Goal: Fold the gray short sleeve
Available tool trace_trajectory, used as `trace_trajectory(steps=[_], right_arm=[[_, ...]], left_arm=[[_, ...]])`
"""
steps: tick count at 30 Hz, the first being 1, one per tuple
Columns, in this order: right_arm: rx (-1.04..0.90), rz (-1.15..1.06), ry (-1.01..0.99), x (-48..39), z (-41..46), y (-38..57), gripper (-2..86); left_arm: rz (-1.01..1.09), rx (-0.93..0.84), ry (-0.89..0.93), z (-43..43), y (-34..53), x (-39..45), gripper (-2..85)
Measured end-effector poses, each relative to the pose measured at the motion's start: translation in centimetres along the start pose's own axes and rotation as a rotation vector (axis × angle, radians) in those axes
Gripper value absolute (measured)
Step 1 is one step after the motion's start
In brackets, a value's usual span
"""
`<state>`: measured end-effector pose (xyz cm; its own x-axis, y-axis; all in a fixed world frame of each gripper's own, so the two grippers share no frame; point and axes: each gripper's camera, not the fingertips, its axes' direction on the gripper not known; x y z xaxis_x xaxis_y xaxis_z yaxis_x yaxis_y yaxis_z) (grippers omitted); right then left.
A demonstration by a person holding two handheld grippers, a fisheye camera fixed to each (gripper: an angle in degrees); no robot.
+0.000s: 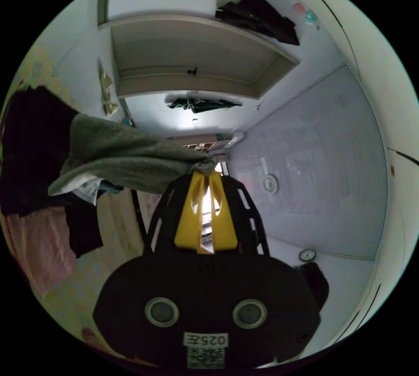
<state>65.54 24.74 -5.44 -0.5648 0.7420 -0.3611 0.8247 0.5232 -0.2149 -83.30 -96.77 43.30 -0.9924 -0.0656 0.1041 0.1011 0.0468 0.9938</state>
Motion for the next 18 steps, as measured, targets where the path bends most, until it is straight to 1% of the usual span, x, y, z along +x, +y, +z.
trace_trajectory(steps=[3, 7, 13, 16, 18], right_arm=[[-0.036, 0.000, -0.001, 3.4, 1.0, -0.4, -0.3], [-0.085, 0.024, -0.020, 8.0, 0.2, 0.6, -0.2], [-0.150, 0.022, -0.055, 13.5, -4.2, 5.1, -0.2], [-0.189, 0.027, -0.021, 16.5, -7.0, 6.8, -0.2], [-0.205, 0.059, 0.035, 20.4, -9.4, 7.5, -0.2]], left_arm=[[0.012, 0.009, -0.003, -3.3, 0.5, 4.6, -1.5], [-0.007, 0.013, -0.012, -7.4, 2.3, 8.4, -1.5], [0.017, -0.010, 0.011, -13.0, 6.5, 14.2, -1.4], [0.025, -0.017, 0.000, -15.3, 7.6, 16.3, -1.4], [-0.021, -0.008, -0.025, -17.0, 8.0, 16.5, -1.4]])
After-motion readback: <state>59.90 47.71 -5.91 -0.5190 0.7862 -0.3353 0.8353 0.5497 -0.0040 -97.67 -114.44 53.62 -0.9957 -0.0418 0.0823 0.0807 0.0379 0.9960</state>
